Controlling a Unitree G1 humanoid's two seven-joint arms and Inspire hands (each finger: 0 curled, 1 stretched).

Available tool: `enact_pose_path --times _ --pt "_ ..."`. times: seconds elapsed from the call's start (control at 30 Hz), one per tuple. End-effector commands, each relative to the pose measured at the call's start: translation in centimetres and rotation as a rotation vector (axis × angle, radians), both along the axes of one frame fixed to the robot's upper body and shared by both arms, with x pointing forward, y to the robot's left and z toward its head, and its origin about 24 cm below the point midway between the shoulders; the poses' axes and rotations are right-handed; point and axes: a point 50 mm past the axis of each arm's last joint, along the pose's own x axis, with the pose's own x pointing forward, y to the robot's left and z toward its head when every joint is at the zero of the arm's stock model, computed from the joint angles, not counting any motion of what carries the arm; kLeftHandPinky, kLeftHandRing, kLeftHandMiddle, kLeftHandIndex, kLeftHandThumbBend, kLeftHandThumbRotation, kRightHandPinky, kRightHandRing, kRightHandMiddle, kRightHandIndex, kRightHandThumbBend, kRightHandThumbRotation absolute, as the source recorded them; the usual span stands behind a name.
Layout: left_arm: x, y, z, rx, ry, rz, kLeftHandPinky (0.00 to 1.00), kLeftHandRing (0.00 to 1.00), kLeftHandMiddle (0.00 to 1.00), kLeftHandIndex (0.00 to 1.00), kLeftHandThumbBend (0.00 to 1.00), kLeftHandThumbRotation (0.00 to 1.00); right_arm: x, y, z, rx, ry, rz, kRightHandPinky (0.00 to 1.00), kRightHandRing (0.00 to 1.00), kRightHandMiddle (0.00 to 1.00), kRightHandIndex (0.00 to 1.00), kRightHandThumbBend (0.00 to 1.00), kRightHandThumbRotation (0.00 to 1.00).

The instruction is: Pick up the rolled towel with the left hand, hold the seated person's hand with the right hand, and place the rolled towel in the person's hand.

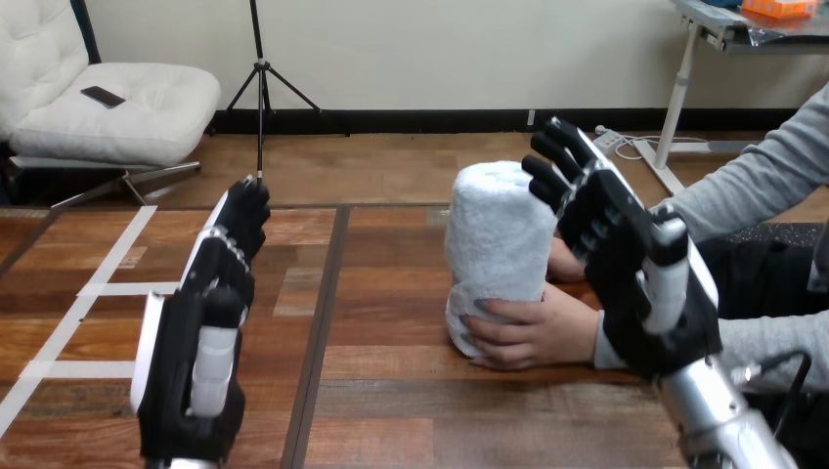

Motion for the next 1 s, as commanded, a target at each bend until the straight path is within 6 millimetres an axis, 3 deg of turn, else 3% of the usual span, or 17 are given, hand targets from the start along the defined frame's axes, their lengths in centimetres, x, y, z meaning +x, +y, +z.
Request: enact_pose_path --times 0.0,0.97 --pt "0.2 -1.2 3.1 0.0 -0.15 -0.091 0.89 0.93 0.92 0.91 0.88 0.91 -0.8 1.6 3.1 0.096 -0.136 0.068 1.0 0.96 0.96 0.95 1.0 1.0" --pt "-0.1 -1.7 3.3 0.004 -0.154 -0.096 0.87 0.93 0.91 0.9 0.9 0.89 -2.7 2.9 1.5 0.175 -0.078 0.116 1.0 0.97 0.96 0.95 1.0 1.0"
